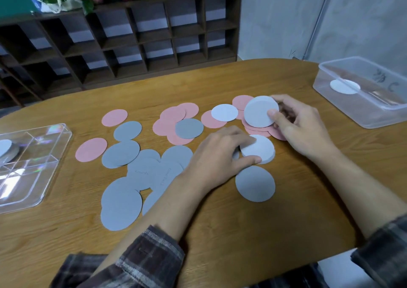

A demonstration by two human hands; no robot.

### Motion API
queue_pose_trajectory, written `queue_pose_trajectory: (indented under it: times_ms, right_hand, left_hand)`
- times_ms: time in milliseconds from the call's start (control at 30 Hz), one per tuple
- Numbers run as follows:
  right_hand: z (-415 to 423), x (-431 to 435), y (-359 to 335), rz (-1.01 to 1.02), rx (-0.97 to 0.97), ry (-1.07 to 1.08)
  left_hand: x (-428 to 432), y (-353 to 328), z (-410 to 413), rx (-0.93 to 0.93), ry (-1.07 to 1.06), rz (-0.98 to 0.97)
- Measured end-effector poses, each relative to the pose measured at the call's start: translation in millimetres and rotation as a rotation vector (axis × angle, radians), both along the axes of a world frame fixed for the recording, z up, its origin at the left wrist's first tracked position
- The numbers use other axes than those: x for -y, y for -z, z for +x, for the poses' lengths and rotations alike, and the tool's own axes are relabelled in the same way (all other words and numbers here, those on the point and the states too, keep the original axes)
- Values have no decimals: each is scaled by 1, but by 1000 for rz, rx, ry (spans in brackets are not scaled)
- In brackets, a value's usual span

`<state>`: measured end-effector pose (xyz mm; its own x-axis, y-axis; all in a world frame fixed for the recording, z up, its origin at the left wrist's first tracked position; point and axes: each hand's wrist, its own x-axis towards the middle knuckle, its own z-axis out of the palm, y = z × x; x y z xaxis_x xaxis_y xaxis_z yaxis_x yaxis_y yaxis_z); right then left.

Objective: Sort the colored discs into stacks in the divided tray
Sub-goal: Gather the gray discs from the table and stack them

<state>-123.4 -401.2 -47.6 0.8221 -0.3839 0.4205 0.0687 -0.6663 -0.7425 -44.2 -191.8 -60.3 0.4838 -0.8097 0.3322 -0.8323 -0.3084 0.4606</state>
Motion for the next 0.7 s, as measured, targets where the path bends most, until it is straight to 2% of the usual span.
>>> queue_pose_trajectory:
  times_ms: [167, 400, 700]
  right_hand:
    - [3, -3, 2, 2, -2, -30]
    - [4, -10, 3, 12, -23, -51]
    - [3, -23, 2, 64, -19, -147]
  left_hand:
    - [-1, -2, 0, 82, -13, -41]
    - [-4, -5, 0, 126, -194, -190]
    - [-2, -2, 3, -118, -302, -393]
